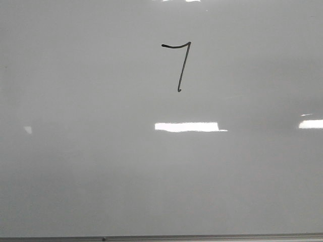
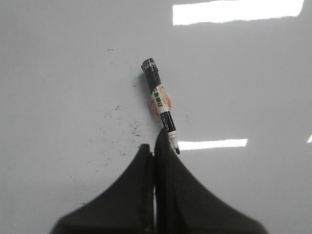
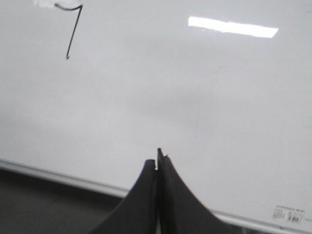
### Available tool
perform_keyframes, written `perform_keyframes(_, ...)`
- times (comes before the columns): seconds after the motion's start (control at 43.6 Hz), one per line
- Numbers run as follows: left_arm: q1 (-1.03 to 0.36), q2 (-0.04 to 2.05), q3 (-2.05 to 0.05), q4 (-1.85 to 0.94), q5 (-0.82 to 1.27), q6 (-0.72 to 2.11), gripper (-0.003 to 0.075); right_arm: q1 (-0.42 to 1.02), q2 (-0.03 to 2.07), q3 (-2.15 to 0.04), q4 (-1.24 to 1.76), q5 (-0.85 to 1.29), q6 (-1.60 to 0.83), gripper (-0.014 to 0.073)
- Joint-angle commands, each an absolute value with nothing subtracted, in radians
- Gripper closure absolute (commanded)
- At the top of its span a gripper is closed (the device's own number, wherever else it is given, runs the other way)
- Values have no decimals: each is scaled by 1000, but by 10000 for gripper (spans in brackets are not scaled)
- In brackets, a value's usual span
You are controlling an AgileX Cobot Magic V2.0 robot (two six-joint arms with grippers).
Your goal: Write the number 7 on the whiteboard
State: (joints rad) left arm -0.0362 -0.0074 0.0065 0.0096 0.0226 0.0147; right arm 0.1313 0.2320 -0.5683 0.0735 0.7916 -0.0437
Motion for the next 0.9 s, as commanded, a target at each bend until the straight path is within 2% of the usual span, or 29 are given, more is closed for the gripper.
perform_keyframes(0.0, -39, -20, 21, 0, -60, 14, 741, 91, 179, -458, 78, 532, -48, 712)
perform_keyframes(0.23, -39, -20, 21, 0, -60, 14, 741, 84, 69, -209, 78, 268, -48, 712)
perform_keyframes(0.574, -39, -20, 21, 0, -60, 14, 741, 47, -28, 23, 78, -31, -48, 712)
perform_keyframes(0.872, -39, -20, 21, 0, -60, 14, 741, 21, -28, 23, 78, -6, -48, 712)
